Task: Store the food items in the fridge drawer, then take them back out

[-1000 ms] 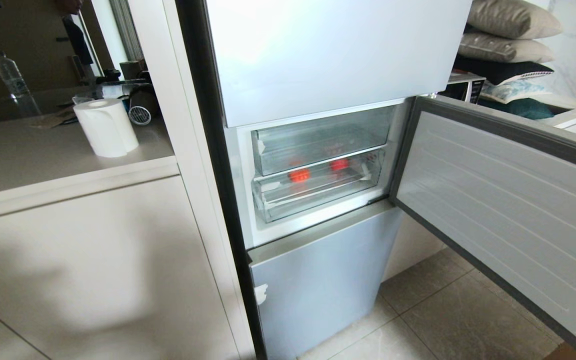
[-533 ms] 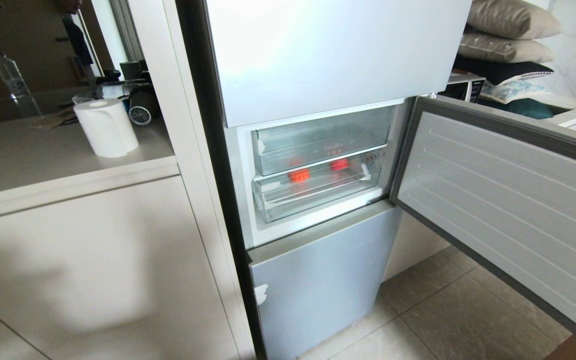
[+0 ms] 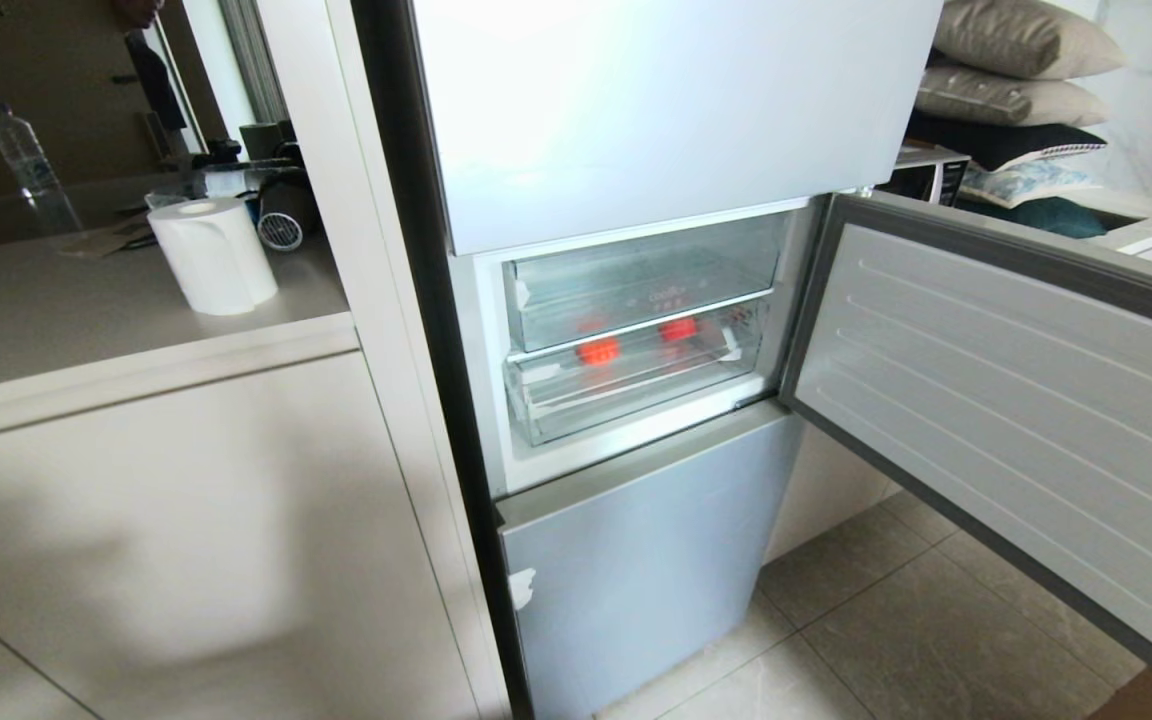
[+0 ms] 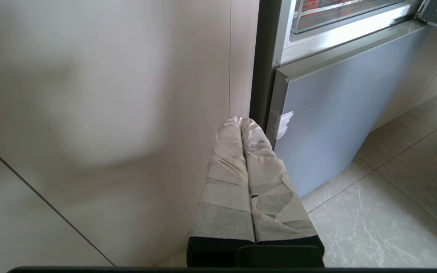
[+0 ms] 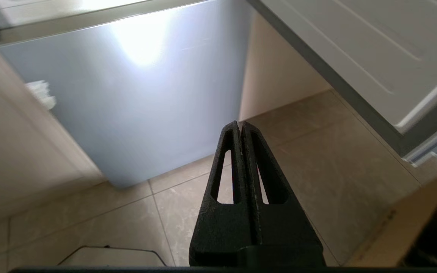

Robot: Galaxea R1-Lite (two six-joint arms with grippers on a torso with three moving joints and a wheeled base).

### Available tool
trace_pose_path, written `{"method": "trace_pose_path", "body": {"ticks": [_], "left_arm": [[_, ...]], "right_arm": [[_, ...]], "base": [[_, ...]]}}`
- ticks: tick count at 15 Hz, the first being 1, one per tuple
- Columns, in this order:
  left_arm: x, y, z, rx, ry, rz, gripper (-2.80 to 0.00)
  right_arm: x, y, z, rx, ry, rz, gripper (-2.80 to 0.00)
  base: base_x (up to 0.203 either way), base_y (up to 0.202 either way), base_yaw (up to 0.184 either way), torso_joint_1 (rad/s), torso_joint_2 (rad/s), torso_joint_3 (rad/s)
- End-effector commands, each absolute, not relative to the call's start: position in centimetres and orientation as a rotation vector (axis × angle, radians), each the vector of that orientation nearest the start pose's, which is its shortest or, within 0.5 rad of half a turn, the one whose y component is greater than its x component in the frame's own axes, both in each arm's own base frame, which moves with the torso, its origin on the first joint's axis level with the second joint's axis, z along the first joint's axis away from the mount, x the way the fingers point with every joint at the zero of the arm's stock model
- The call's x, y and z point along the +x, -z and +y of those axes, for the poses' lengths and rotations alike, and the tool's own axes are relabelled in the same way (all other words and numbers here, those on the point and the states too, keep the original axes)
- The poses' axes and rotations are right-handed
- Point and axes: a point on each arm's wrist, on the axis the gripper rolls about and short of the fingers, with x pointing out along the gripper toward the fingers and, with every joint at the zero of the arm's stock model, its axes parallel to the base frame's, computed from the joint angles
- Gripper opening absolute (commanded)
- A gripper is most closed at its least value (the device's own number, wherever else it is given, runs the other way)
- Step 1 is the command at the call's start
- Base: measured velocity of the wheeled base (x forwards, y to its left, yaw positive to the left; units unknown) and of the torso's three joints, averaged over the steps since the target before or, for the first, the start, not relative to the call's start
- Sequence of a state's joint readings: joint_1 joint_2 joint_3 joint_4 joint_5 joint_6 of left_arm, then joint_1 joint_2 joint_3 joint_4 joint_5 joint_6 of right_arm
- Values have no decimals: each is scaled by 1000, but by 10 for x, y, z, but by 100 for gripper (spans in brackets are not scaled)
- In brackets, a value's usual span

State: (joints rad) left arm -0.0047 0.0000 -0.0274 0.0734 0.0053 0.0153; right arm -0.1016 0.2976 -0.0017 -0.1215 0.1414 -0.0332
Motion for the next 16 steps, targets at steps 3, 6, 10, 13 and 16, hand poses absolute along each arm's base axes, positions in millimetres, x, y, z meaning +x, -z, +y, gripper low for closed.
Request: {"method": "trace_pose_path", "body": {"ticks": [3,6,10,13,16], "left_arm": [[-25,-76,0,16,-1,46,-280],[-25,-76,0,14,0,45,-280],[-25,-76,0,14,0,44,-280],[-25,-76,0,14,0,46,-280],[-25,-76,0,14,0,46,-280]], "right_arm": [[-10,-89,3,-32,-124,46,-280],[-23,-82,1,-34,-74,-73,-280],[-23,-76,0,-14,-5,-5,-280],[-23,-76,0,-8,-4,-5,-280],[-23,-75,0,-6,-3,-3,-280]], "base": [[0,0,0,0,0,0],[0,0,0,0,0,0],[0,0,0,0,0,0],[0,0,0,0,0,0],[0,0,0,0,0,0]]}}
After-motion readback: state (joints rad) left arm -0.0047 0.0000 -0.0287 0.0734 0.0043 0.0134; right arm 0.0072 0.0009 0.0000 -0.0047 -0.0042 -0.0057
